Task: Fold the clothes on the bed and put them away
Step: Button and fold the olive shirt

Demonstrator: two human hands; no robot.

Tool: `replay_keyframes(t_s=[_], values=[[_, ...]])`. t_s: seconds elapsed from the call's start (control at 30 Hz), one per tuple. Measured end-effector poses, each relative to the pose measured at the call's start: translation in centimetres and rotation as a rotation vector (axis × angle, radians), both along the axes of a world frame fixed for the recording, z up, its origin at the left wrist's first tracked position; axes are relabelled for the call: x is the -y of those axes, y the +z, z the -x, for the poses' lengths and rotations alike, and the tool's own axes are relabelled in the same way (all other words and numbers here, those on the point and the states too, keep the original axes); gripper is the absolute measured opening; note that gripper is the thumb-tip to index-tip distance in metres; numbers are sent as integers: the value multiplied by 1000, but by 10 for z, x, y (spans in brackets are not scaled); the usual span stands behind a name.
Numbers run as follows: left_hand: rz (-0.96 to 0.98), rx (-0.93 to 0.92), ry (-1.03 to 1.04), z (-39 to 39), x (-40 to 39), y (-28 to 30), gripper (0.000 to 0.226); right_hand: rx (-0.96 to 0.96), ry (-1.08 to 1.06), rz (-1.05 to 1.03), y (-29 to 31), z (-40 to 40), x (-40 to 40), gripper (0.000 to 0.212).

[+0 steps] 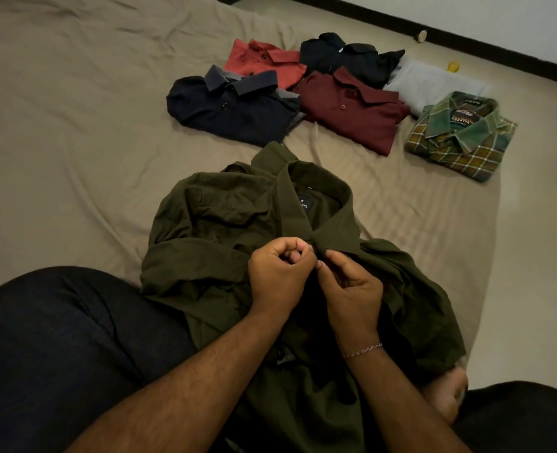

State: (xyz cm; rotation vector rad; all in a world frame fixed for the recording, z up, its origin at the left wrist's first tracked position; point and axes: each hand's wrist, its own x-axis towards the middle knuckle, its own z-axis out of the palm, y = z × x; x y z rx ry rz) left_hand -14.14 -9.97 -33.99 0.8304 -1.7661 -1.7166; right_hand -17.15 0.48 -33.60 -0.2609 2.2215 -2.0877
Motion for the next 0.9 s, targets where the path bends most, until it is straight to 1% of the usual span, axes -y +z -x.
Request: replay_keyframes(t_s=[0.17,0.27,0.37,0.43,0.53,0.6,0.77,0.83,0.9], values=[[1,-22,7,0,0,0,13,-18,9,-51,-2,1,1,34],[29,-32,8,0,1,-1,12,-18,12,-46,-5,2,2,34],[123,-35,11,0,1,-4,7,77,13,69,-5,2,2,32],[184,-39,6,0,1,-5,3,168,19,164,-2,3,0,26],[267,-51,-2,-1,-1,-2,6,262,18,249,0,7,-2,13],[343,-57,-3,-1,-1,0,10,284,7,257,-1,10,-3,8],[526,-64,8,-2,0,2,11,256,-30,230,-1,11,-1,8],[586,-49,13,-2,0,2,11,191,-41,168,-1,12,0,3],[622,-46,13,-2,0,1,11,114,-33,93,-1,13,-1,8]])
